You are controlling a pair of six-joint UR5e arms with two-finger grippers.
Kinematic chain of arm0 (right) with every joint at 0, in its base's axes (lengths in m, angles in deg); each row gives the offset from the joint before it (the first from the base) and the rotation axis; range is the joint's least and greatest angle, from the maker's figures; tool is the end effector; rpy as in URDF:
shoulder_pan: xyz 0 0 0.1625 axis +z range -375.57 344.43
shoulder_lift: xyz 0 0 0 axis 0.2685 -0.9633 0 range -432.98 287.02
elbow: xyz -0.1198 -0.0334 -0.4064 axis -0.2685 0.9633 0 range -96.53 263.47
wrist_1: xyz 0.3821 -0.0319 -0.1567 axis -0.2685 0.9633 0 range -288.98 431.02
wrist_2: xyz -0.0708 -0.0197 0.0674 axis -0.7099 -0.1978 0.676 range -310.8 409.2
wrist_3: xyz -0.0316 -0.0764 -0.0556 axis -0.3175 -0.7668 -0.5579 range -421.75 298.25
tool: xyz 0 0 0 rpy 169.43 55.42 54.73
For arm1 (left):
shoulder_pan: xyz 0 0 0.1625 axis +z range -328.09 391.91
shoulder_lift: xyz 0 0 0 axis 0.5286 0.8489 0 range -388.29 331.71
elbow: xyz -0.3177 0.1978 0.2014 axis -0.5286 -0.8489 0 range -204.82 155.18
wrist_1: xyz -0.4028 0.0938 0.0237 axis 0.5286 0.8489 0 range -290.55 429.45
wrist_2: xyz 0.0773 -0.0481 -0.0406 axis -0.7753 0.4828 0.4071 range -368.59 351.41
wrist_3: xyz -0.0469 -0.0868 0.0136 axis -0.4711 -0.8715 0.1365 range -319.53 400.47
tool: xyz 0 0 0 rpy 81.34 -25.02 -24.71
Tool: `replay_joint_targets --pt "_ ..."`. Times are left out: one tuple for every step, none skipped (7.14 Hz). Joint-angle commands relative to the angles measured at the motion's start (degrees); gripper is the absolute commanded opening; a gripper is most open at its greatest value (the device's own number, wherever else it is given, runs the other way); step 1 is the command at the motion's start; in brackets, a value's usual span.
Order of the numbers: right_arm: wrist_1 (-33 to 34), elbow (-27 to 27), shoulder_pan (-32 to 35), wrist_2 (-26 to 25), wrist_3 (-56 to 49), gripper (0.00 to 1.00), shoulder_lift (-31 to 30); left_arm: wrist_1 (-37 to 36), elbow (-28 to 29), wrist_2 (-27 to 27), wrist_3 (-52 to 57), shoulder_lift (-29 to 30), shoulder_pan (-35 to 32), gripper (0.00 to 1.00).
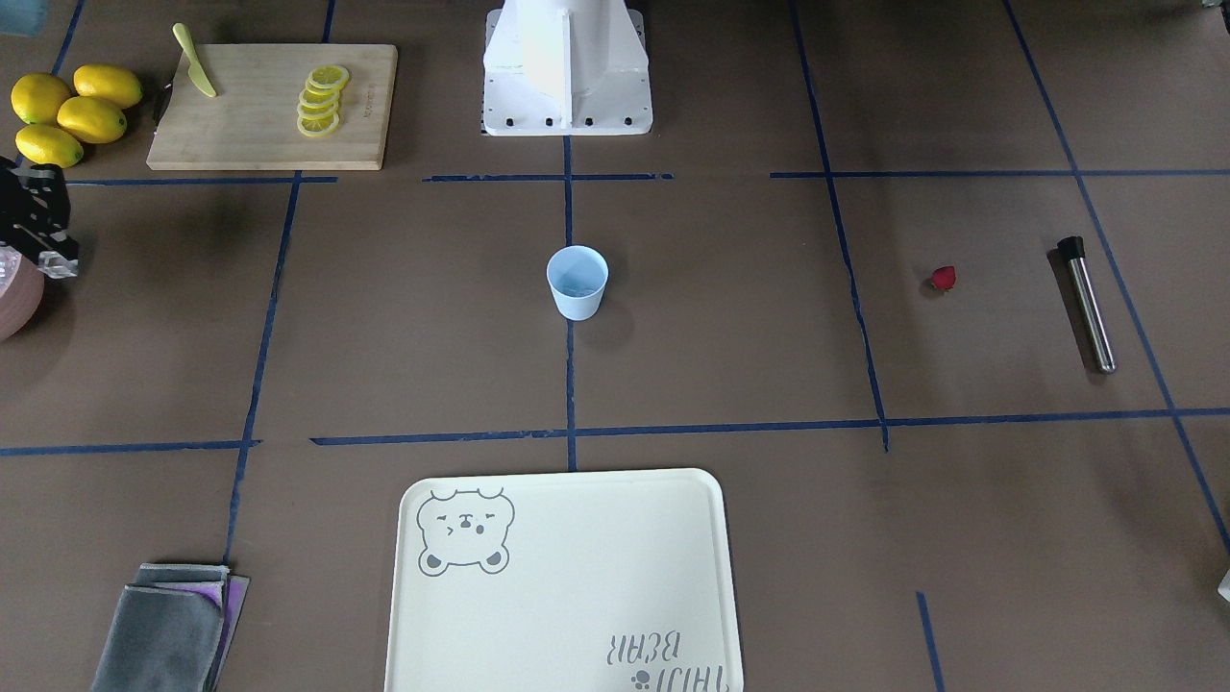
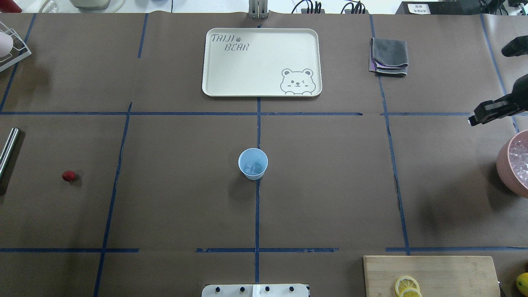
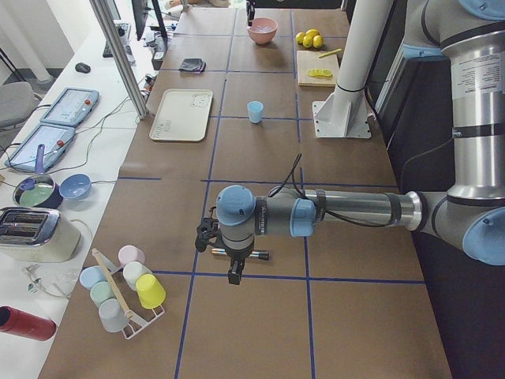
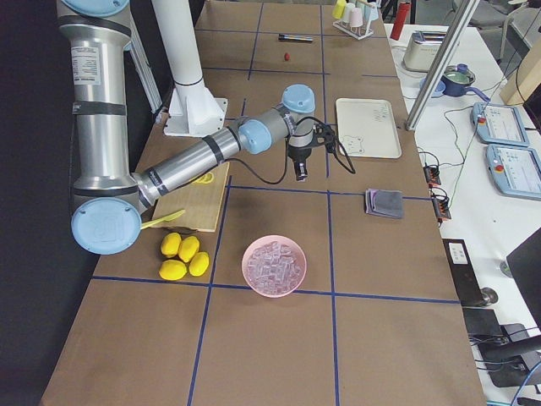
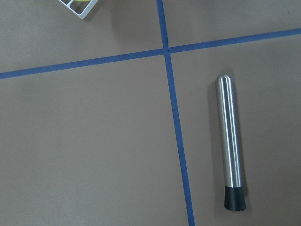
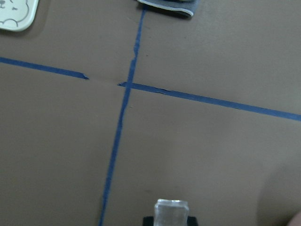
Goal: Mash ice and strawberries in cup
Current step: 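Carry the ice cube over the cup and release it inside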
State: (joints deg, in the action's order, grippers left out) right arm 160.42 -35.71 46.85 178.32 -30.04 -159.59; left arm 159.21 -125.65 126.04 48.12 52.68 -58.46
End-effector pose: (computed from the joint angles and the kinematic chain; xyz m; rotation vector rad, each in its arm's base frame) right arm -0.1604 -0.4593 0.3858 0.1551 -0.8505 -0.1300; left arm -0.0661 -0.4265 0.6380 0.0804 0.7758 0.1313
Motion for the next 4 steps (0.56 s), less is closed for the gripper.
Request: replay_joint_targets --pt "5.13 0.43 -10.25 -4.19 14.73 0.05 11.75 -0.64 -0.24 -0.07 -0.27 0.07 0.02 1.0" --pt "12.74 1.74 -15.78 -9.18 20.1 0.05 20.95 -0.64 -0.24 0.1 -0.27 0.07 0.02 1.0" --pt "16.3 5.15 -19.49 -12.19 25.37 0.05 28.44 -0.46 -0.24 0.1 -0.27 -0.02 0.02 1.0" --pt "16.16 9.36 -22.84 -14.83 32.39 0.05 34.43 -0.2 -0.24 0.1 -0.27 -0.02 0.02 1.0"
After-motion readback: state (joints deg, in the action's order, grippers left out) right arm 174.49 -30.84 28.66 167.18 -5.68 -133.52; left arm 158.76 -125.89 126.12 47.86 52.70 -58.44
